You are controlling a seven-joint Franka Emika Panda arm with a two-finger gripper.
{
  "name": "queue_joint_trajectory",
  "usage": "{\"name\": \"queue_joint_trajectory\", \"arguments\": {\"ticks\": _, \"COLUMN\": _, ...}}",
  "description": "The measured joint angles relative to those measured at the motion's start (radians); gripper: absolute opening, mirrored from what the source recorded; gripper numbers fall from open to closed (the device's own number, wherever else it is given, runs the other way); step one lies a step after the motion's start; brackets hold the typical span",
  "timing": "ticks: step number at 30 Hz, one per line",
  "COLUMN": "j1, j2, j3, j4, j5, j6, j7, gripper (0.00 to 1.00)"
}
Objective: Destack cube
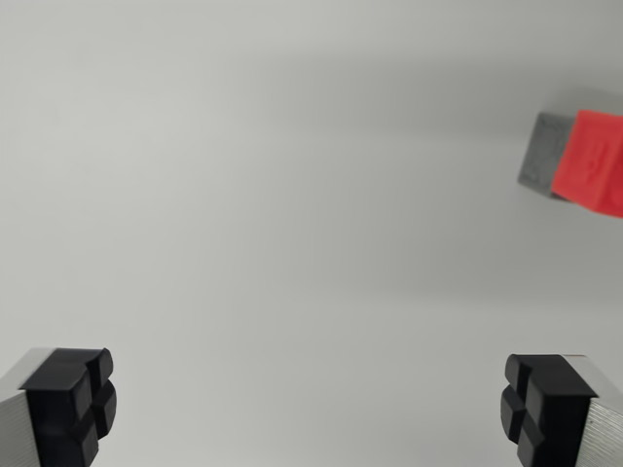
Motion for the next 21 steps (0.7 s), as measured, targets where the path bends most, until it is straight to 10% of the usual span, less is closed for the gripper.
{"name": "queue_joint_trajectory", "arguments": {"ticks": 21, "j1": -0.062, "j2": 0.065, "j3": -0.029, "j4": -0.001, "j5": 0.017, "j6": 0.066, "j7": -0.047, "gripper": 1.00}}
